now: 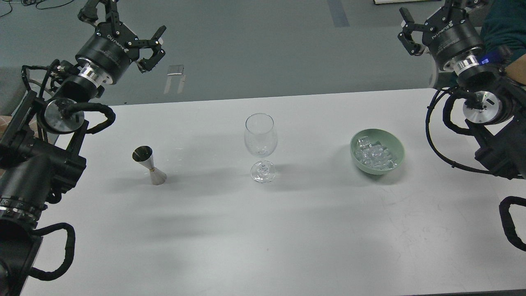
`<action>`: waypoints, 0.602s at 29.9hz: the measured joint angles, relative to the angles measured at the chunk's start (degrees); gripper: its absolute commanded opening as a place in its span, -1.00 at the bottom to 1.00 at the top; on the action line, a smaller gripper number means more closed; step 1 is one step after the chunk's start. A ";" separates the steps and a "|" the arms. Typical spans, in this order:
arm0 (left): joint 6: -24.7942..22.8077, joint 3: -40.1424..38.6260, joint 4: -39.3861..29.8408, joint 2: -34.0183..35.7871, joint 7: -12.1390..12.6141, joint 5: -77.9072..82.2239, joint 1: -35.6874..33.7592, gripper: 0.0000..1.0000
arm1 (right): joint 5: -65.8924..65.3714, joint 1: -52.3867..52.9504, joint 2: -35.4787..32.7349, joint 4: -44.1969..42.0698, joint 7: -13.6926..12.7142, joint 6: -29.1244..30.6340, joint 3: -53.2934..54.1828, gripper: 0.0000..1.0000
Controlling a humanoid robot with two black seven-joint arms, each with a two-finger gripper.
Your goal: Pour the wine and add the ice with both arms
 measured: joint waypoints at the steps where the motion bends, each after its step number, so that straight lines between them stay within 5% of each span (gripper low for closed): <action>1: -0.03 -0.01 -0.32 -0.14 -1.07 2.32 0.20 0.95 | 0.00 0.00 0.03 -0.07 0.00 0.00 0.00 1.00; 5: -0.06 -0.46 -2.61 -0.20 -3.31 6.74 1.01 0.96 | -0.02 0.00 0.12 -0.12 -0.01 0.00 -0.01 1.00; 18: 0.79 -0.20 -6.38 -0.13 -2.70 0.50 1.60 0.96 | -0.02 0.42 -0.25 0.02 -0.01 0.00 -0.01 1.00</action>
